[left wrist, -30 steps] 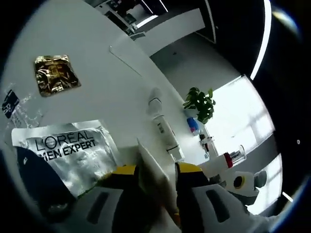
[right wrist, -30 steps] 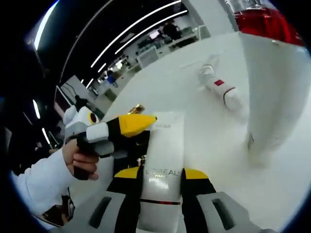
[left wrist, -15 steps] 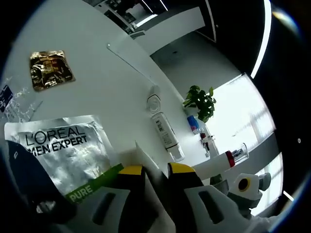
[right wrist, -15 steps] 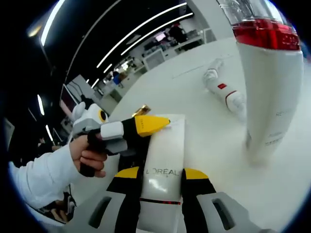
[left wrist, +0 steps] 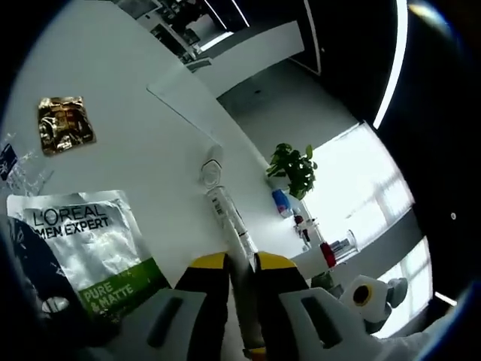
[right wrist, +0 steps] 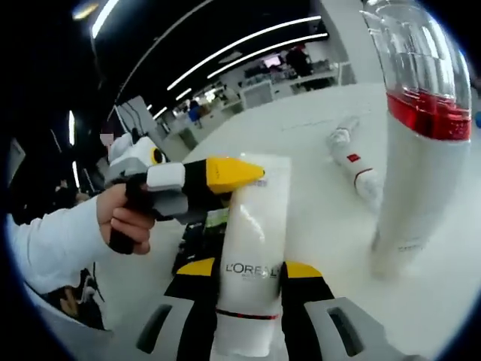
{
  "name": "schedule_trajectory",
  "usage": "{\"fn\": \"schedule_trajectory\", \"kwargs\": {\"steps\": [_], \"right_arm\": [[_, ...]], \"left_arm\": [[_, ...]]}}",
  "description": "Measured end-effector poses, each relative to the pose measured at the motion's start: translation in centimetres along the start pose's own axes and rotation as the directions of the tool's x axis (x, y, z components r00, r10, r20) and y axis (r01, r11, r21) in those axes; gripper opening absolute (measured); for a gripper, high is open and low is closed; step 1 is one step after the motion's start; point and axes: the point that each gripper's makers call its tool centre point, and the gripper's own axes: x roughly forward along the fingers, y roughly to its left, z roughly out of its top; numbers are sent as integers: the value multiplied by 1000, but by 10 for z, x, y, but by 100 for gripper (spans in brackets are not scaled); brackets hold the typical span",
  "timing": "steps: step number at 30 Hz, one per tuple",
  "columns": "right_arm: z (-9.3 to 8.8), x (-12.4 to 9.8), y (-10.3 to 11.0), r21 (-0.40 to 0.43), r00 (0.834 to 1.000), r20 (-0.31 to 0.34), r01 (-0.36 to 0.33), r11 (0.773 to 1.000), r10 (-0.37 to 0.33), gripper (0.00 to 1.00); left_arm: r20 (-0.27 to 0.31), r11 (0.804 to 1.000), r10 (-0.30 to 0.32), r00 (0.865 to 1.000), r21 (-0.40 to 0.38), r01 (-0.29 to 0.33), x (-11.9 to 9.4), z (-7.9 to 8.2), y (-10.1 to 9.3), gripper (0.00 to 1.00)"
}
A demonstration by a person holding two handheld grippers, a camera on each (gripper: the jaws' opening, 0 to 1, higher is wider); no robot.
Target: Arrange the skincare products in the storage area until every visible bottle or jar stands upright without overlapping.
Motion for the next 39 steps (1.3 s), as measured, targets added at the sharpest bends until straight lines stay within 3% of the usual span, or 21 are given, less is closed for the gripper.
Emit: {"fn": "schedule_trajectory", "kwargs": {"steps": [3, 8, 11, 14, 16, 19, 21, 28, 32, 35, 39], "right_arm": [[5, 0, -3, -34, 1000, 9, -5, 999, 5, 25], [12, -2, -6, -160, 1000, 25, 10, 987, -7, 25], [17, -2, -8, -199, 999, 45, 22, 980, -14, 25], [19, -4, -5, -200, 999, 40, 7, 980, 1, 26], [19, -7, -5, -210, 999, 30, -10, 978, 16, 25], [21, -12, -5, -255, 999, 31, -10, 967, 18, 25], [20, -16, -4, -267, 999, 23, -15, 964, 22, 25], [6, -32, -5, -317, 997, -39, -69, 946, 59, 29], [-15, -45, -9, -301, 991, -104, -108, 948, 80, 26], [-31, -52, -9, -311, 982, -159, -150, 939, 104, 19], [-53, -59, 21, -331, 947, -234, -291, 897, 221, 16]], "left_arm": [[15, 998, -17, 1000, 65, 16, 0, 4, -8, 5], [42, 988, -60, 997, 142, 53, -3, 15, -13, 5], [58, 970, -104, 993, 227, 89, -3, 22, -24, 5], [53, 950, -104, 993, 300, 83, -5, 21, -31, 5], [47, 933, -118, 992, 347, 94, -6, 20, -35, 5], [40, 884, -171, 984, 447, 136, -9, 16, -52, 5], [38, 872, -178, 983, 469, 140, -9, 15, -54, 5], [11, 773, -220, 976, 612, 167, -16, 4, -74, 5], [11, 754, -223, 975, 636, 165, -18, 2, -78, 5], [6, 721, -241, 971, 670, 175, -22, 0, -82, 5], [-10, 690, -272, 962, 695, 202, -24, -9, -93, 5]]}}
